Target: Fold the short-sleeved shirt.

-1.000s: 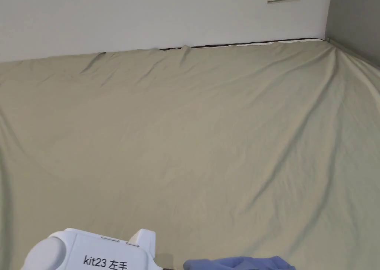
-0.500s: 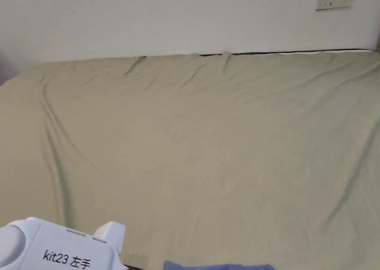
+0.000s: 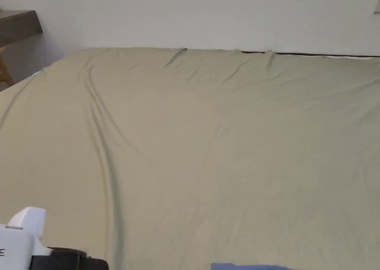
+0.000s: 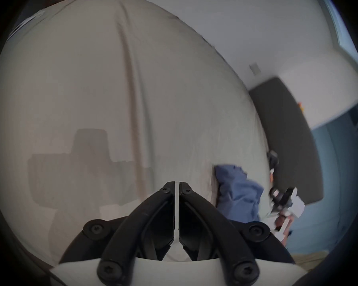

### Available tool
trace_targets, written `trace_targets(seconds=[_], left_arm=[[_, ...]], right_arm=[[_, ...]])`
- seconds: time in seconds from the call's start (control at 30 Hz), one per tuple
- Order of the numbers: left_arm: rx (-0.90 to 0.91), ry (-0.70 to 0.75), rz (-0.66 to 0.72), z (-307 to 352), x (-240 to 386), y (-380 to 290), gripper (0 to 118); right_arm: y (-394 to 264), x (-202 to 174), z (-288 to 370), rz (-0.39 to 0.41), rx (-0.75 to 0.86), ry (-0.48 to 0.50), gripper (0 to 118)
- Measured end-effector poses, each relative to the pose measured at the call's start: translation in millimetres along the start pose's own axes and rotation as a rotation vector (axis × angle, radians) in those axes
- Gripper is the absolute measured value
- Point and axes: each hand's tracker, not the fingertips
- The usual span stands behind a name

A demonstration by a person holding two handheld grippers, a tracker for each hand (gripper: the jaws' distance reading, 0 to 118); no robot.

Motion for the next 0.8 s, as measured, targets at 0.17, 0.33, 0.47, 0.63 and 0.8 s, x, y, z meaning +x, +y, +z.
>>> trace_targets(seconds=[0.17, 0.33, 0.47, 0.63, 0.8], left_arm=[[-0.082, -0.183, -0.109, -40, 47, -16, 14], [-0.125, -0.087, -0.186, -67, 83, -29, 20], [0.022, 0.057, -0.271, -68, 120, -29, 21], [0.01, 0.058, -0.307, -77, 140, -45, 22], [-0.022, 0.037, -0.271, -71, 133, -52, 36]], right_arm=[[0, -3, 16, 0.008, 0.024, 0.033, 0], [-4, -12, 26, 0.05, 0.049, -0.027, 0], [-10, -18, 22, 0.084, 0.045, -0.083, 0], [-23, -26, 12, 0.13, -0.018, -0.063, 0], [-35, -30, 11, 0.135, -0.054, 0.014, 0]])
